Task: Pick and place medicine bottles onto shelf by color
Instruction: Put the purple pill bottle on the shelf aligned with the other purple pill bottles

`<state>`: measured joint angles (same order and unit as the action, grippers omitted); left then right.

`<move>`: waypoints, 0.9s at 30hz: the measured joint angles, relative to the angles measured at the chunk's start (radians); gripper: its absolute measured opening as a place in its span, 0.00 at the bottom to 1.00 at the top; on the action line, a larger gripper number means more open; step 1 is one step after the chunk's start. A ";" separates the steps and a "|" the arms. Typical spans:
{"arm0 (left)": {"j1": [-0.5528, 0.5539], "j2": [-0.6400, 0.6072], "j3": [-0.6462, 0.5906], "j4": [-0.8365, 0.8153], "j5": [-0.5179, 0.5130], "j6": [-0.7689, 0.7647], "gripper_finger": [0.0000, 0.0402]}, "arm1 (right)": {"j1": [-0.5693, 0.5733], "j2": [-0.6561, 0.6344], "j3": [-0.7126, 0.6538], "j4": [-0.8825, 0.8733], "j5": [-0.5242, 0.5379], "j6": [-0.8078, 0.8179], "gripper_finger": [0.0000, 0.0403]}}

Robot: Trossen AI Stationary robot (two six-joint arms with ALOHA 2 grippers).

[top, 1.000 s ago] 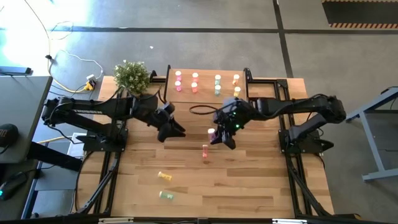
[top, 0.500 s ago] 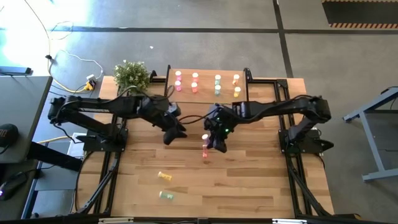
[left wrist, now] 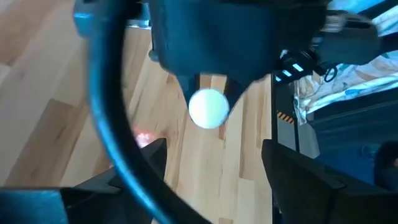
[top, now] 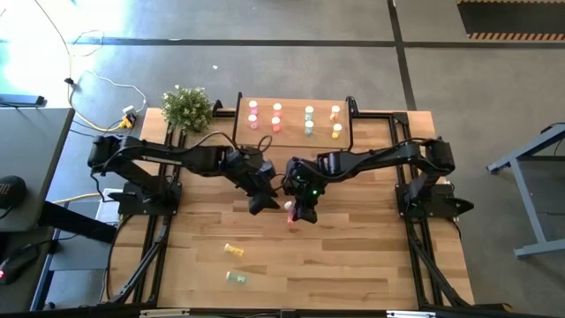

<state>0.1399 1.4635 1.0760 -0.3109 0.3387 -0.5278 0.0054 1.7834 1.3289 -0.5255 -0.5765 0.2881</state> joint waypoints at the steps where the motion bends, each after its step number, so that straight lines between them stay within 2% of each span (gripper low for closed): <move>1: -0.005 0.010 0.000 0.005 0.003 0.000 0.64 | 0.004 0.001 0.000 0.004 -0.002 0.003 0.20; 9: -0.044 0.053 0.000 0.075 -0.012 -0.018 0.64 | 0.021 0.001 0.000 0.058 -0.028 0.073 0.20; 14: -0.056 0.066 0.000 0.109 -0.023 -0.019 0.63 | 0.032 0.002 0.000 0.090 -0.080 0.118 0.20; 20: -0.065 0.064 0.000 0.152 -0.021 -0.022 0.63 | 0.042 0.002 0.000 0.140 -0.082 0.155 0.20; 27: -0.068 0.064 0.000 0.154 0.032 -0.023 0.63 | 0.042 0.002 0.000 0.157 -0.078 0.187 0.20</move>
<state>0.0716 1.5272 1.0763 -0.1570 0.3711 -0.5503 0.0471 1.7851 1.3285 -0.3683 -0.6544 0.4747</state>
